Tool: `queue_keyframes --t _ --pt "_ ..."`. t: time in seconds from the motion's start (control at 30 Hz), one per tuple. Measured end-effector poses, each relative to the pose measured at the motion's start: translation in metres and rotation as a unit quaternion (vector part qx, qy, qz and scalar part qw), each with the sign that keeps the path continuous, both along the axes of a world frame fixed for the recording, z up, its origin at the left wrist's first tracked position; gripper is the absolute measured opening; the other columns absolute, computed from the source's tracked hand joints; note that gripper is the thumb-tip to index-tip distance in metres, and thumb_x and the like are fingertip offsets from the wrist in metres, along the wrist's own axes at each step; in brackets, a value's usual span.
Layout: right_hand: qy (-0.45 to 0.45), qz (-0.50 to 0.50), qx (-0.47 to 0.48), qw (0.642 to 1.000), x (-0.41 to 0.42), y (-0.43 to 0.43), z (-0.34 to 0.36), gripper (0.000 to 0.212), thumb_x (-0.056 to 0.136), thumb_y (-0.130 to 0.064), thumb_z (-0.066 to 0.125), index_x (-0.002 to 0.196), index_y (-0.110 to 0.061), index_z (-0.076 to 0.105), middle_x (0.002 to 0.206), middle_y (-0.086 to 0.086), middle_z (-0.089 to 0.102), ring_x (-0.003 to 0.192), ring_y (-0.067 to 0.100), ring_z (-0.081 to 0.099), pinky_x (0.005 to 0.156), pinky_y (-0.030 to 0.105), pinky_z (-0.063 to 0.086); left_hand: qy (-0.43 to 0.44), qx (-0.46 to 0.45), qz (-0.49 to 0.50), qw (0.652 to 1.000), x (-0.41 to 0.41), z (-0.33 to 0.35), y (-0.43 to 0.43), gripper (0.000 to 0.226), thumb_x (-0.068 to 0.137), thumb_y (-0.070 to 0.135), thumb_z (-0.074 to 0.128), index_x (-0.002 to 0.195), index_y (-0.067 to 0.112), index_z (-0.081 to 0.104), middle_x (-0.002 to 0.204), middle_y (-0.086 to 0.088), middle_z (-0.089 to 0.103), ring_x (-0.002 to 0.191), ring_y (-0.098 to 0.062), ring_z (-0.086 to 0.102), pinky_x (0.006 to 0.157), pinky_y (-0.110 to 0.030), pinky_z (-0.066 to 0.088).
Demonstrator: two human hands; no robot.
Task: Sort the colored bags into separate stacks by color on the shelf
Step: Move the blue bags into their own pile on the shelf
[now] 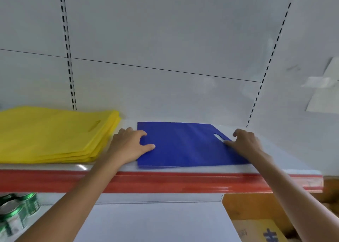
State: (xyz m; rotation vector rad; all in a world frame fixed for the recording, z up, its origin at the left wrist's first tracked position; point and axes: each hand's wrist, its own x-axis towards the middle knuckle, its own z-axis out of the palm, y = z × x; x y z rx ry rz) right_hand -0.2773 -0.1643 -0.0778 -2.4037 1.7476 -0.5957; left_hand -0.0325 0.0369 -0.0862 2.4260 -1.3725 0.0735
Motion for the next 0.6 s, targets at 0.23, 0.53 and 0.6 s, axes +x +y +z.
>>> queue_keyframes --t 0.23,0.53,0.6 --pt "-0.033 0.001 0.006 0.999 0.008 -0.0035 -0.0022 0.039 0.086 -0.035 0.061 0.106 -0.001 0.062 0.109 0.018 0.061 0.099 0.036 0.056 0.075 0.034 0.042 0.122 -0.135 -0.03 0.983 0.0022 -0.0023 -0.0026 0.061 0.078 0.027 0.073 0.133 0.019 0.049 0.129 -0.007 0.051 0.116 -0.021 0.05 0.091 -0.024 0.037" --pt "-0.038 0.009 -0.024 0.999 0.0054 -0.001 -0.0068 0.025 0.081 -0.027 0.063 0.088 -0.004 0.059 0.087 0.012 0.06 0.079 0.034 0.055 0.059 0.03 0.036 0.185 -0.165 0.002 0.969 0.0067 -0.0023 -0.0032 0.054 0.072 0.014 0.078 0.123 0.016 0.06 0.131 -0.003 0.056 0.118 -0.018 0.053 0.093 -0.024 0.04" --pt "-0.039 0.014 -0.029 0.999 0.0054 -0.0022 -0.0074 0.025 0.081 -0.025 0.062 0.098 -0.008 0.059 0.096 0.012 0.062 0.082 0.032 0.054 0.061 0.031 0.036 0.175 -0.164 -0.004 0.971 0.0041 -0.0014 -0.0041 0.043 0.076 0.016 0.075 0.117 0.015 0.064 0.126 -0.001 0.06 0.114 -0.016 0.054 0.09 -0.019 0.038"
